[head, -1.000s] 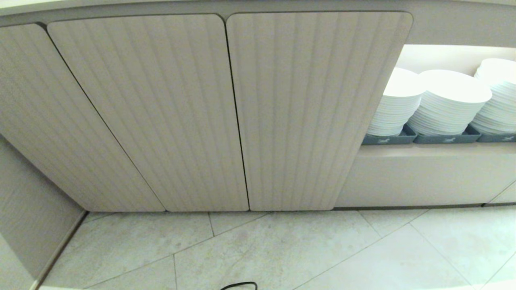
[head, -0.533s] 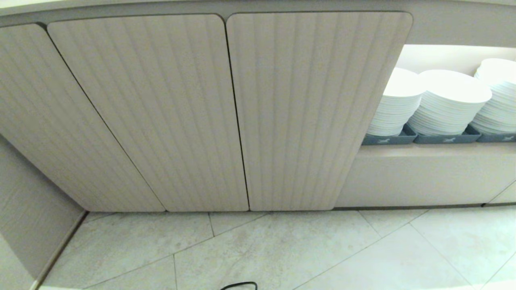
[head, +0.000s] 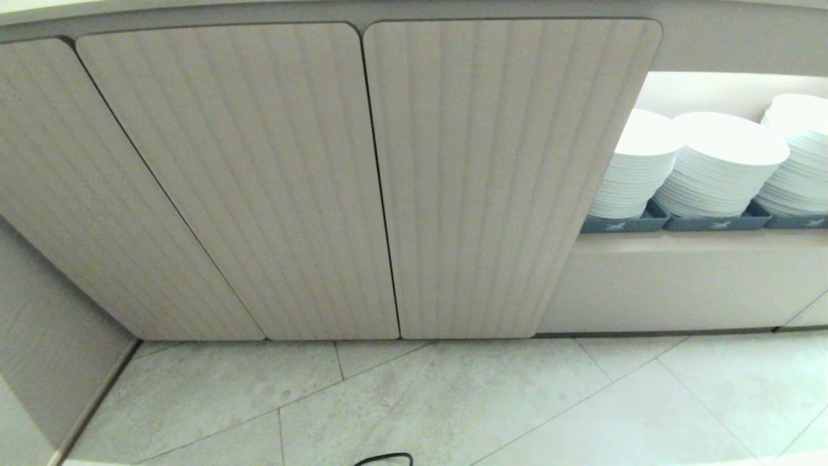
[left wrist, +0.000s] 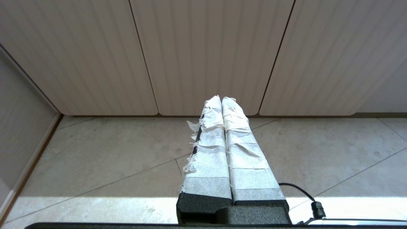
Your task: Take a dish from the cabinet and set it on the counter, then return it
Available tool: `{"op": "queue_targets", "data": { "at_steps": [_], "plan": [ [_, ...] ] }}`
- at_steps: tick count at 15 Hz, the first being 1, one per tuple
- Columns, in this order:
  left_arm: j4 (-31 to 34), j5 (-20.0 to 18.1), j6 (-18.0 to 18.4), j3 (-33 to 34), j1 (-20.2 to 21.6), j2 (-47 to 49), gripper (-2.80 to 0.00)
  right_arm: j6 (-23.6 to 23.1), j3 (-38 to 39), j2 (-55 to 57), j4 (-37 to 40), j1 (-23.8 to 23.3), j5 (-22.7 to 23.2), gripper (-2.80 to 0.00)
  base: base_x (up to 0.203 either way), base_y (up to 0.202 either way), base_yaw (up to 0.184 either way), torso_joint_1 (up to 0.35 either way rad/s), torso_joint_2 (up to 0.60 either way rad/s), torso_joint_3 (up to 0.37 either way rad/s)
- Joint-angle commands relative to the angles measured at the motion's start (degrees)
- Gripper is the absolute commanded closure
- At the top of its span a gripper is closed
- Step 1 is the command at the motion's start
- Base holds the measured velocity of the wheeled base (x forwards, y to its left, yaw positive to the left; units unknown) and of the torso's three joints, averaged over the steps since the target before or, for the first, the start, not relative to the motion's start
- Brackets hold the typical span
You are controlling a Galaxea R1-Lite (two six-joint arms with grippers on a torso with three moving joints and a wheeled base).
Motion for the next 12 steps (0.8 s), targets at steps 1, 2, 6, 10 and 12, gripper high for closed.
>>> {"op": "queue_targets", "data": {
  "at_steps": [1, 2, 6, 10, 12],
  "plan": [
    [0.0, 0.0, 0.0, 0.1, 0.0, 0.0, 0.00, 1.4, 0.0, 0.1, -0.1, 0.0, -0.1, 0.00, 0.000, 0.000, 0.000, 0.000, 0.00, 0.000],
    [-0.1, 0.0, 0.0, 0.0, 0.0, 0.0, 0.00, 1.6, 0.0, 0.1, -0.2, 0.0, -0.1, 0.00, 0.000, 0.000, 0.000, 0.000, 0.00, 0.000],
    [0.0, 0.0, 0.0, 0.0, 0.0, 0.0, 0.00, 1.6, -0.2, 0.1, 0.5, -0.1, -1.8, 0.00, 0.000, 0.000, 0.000, 0.000, 0.00, 0.000],
    [0.0, 0.0, 0.0, 0.1, 0.0, 0.0, 0.00, 4.1, 0.0, 0.1, -0.3, -0.1, -1.8, 0.00, 0.000, 0.000, 0.000, 0.000, 0.00, 0.000],
    [0.0, 0.0, 0.0, 0.1, 0.0, 0.0, 0.00, 4.5, 0.0, 0.1, -0.3, -0.1, -1.9, 0.00, 0.000, 0.000, 0.000, 0.000, 0.00, 0.000]
  ]
}}
